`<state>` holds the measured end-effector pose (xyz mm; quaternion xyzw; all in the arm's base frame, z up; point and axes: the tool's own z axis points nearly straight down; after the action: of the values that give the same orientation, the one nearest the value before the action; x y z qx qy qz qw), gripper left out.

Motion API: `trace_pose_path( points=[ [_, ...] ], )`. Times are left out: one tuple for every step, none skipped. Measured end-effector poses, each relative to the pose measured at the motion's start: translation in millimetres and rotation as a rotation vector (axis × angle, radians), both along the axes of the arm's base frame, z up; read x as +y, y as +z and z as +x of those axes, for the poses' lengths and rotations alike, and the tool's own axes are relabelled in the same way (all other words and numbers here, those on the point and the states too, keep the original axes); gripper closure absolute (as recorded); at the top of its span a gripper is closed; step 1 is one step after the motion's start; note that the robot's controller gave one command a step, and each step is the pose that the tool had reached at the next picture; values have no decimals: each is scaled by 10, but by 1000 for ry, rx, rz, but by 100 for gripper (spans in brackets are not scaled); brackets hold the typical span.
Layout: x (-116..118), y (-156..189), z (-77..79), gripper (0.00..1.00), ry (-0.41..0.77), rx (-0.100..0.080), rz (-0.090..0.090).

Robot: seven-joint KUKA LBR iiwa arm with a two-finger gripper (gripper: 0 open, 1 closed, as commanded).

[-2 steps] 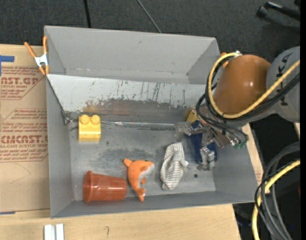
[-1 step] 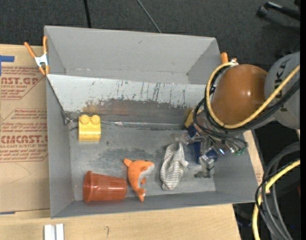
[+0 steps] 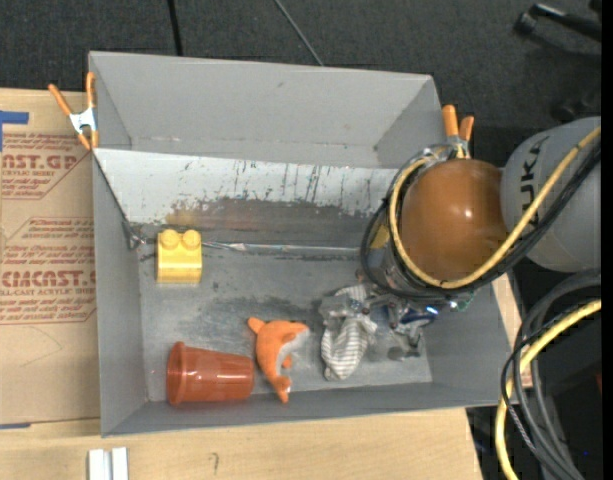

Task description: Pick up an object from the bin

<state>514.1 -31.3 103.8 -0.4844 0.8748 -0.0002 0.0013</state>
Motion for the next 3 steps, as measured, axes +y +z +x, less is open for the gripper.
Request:
trace_pose_path(
  points=[
    [-50, -344, -300, 100, -112, 3, 1],
    [-50, -342, -298, 100, -112, 3, 1],
    [-48, -301, -309, 100, -112, 7, 1]
  ],
)
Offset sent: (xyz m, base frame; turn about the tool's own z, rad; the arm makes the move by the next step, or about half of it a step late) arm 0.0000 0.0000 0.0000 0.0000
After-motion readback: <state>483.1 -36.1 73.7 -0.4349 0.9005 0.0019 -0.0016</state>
